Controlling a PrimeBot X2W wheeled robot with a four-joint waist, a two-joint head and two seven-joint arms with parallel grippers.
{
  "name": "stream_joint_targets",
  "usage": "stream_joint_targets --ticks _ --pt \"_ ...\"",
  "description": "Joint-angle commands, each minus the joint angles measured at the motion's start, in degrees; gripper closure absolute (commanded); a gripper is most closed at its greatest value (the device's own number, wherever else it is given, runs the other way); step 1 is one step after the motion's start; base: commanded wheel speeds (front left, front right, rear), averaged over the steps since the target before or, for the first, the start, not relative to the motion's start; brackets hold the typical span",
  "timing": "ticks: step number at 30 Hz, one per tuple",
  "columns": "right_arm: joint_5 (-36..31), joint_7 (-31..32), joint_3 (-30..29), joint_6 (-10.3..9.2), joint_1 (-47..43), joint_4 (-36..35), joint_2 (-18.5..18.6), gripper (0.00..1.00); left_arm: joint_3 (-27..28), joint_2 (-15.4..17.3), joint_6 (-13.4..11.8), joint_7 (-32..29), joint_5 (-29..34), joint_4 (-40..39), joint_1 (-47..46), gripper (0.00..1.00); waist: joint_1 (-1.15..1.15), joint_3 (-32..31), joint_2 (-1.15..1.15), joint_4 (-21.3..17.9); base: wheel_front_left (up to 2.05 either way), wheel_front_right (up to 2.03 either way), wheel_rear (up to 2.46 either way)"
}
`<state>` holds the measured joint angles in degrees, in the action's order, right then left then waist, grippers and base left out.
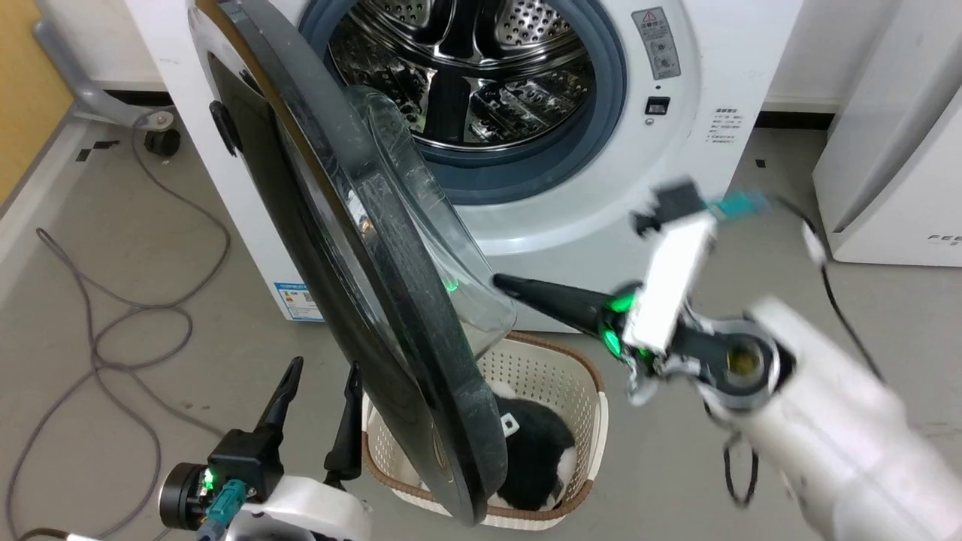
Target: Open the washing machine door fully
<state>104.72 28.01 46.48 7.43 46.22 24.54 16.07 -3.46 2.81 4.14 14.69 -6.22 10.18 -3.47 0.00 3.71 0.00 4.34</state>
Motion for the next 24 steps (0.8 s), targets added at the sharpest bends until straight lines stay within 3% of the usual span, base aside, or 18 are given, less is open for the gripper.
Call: stream_joint_targets --ticks 1,11,16,19,24 --pt "-1.0 -3.0 -0.6 0.06 -3.0 -0.6 0.5 0.00 -0.2 0.1 -0.2 0.3 -0.1 0.2 1.0 0.00 0.00 -0.2 0.00 -0.2 0.00 0.00 0.00" --pt "-7.2 -36.8 -8.5 0.06 -20.7 0.5 2.4 0.00 0.5 0.2 -0.2 0.3 0.2 1.4 2.0 0.00 0.00 -1.3 0.00 -2.0 0.00 0.00 0.00" --pt "-12.8 -42.9 -14.3 0.06 -27.5 3.7 2.9 0.00 1.1 0.4 -0.3 0.3 0.2 2.0 2.4 0.00 0.00 -1.7 0.00 -2.7 0.00 0.00 0.00" --pt "-25.5 -43.0 -26.7 0.06 -31.2 4.8 1.7 0.00 1.6 0.4 -0.5 0.3 0.2 2.2 2.7 0.00 0.00 -1.9 0.00 -3.2 0.00 0.00 0.00" --pt "-55.3 -43.0 -46.5 0.06 -39.2 -2.3 -6.0 0.00 2.3 0.4 -0.7 0.3 0.1 2.5 2.9 0.00 0.00 -2.1 0.00 -3.6 0.00 0.00 0.00"
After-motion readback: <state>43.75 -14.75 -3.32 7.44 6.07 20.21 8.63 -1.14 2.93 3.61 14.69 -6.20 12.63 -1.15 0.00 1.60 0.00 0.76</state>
